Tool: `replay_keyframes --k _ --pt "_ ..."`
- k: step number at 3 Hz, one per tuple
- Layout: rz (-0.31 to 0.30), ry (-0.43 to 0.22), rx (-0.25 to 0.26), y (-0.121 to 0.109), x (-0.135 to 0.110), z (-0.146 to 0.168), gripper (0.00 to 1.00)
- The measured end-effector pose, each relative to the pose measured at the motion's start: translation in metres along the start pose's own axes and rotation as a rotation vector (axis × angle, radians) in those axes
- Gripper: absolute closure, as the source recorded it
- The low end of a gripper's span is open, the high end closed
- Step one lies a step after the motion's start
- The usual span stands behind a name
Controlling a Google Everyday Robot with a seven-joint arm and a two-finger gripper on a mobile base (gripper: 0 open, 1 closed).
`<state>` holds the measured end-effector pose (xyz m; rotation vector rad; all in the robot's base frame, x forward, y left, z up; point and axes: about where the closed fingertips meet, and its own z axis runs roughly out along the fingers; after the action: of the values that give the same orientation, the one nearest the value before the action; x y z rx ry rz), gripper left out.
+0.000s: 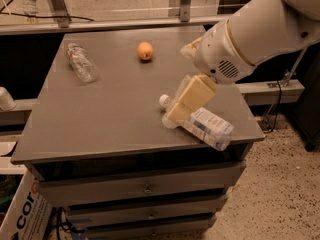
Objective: Pick water bottle
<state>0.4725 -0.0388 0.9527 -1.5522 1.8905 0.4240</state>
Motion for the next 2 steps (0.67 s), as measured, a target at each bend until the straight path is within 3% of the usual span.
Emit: replay_keyframes --k 2 --pt "-0.002 -0.031 0.018 -0.0012 0.0006 0.0022 0.00"
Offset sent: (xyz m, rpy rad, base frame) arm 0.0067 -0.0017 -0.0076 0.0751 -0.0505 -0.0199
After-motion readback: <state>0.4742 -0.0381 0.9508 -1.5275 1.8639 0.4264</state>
